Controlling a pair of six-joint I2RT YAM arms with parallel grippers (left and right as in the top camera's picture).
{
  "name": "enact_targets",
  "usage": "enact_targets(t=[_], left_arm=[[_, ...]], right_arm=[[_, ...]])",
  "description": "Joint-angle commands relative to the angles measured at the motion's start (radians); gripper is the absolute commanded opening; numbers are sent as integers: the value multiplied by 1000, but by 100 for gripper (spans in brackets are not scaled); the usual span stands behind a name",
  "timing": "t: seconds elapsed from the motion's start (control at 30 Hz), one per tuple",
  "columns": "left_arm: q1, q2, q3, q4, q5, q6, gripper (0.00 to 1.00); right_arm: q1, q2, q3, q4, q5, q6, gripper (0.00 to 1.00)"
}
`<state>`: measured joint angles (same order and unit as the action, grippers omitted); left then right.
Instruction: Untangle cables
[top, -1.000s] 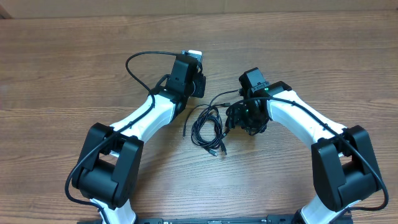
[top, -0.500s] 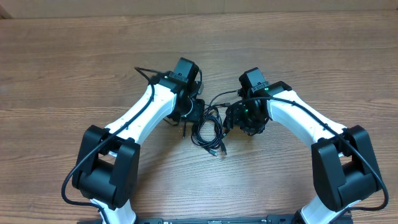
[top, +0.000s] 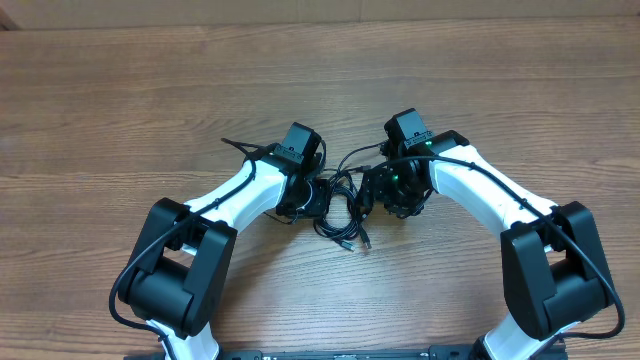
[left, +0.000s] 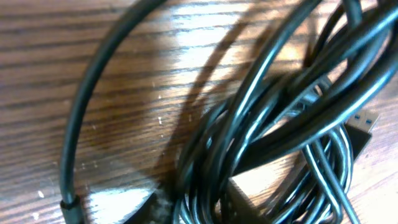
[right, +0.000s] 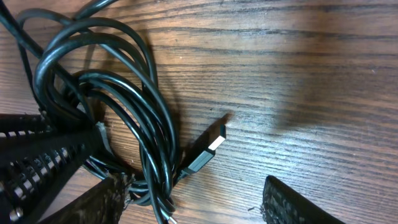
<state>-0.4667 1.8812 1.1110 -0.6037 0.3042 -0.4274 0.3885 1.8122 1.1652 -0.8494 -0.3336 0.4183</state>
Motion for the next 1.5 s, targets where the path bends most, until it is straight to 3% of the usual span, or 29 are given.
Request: enact_targets(t=[0.0, 0.03, 0.1, 0.27, 0.5, 0.7, 0.77, 0.83, 1.03, 1.47], left_arm=[[17, 3, 22, -10, 8, 70, 8], [22, 2, 42, -30, 6, 122, 6], [32, -2, 110, -122, -37, 219, 4], [33, -27, 300, -346, -276, 377, 4], [-58, -98, 487, -407, -371, 669, 4], [-218, -114, 674, -401, -883, 679, 4], [-267, -114, 694, -391, -980, 679, 4], [-301, -113, 692, -411, -981, 669, 4], [-285, -52, 680, -600, -720, 480, 4], [-162, 84, 381, -597, -652, 420, 4]], right_arm=[[-2, -4, 19, 6, -18, 0, 67], [-2, -4, 20, 5, -31, -7, 65], [-14, -16, 32, -3, -92, -95, 48], [-76, -97, 74, -22, -187, -139, 49], [-128, -199, 81, -23, -256, -140, 56], [-136, -201, 81, -24, -256, -137, 56], [-141, -201, 81, -25, -256, -130, 56], [-148, -201, 81, -34, -257, -127, 56], [-186, -201, 81, -109, -256, -132, 56], [-238, -200, 79, -127, -251, -83, 62]])
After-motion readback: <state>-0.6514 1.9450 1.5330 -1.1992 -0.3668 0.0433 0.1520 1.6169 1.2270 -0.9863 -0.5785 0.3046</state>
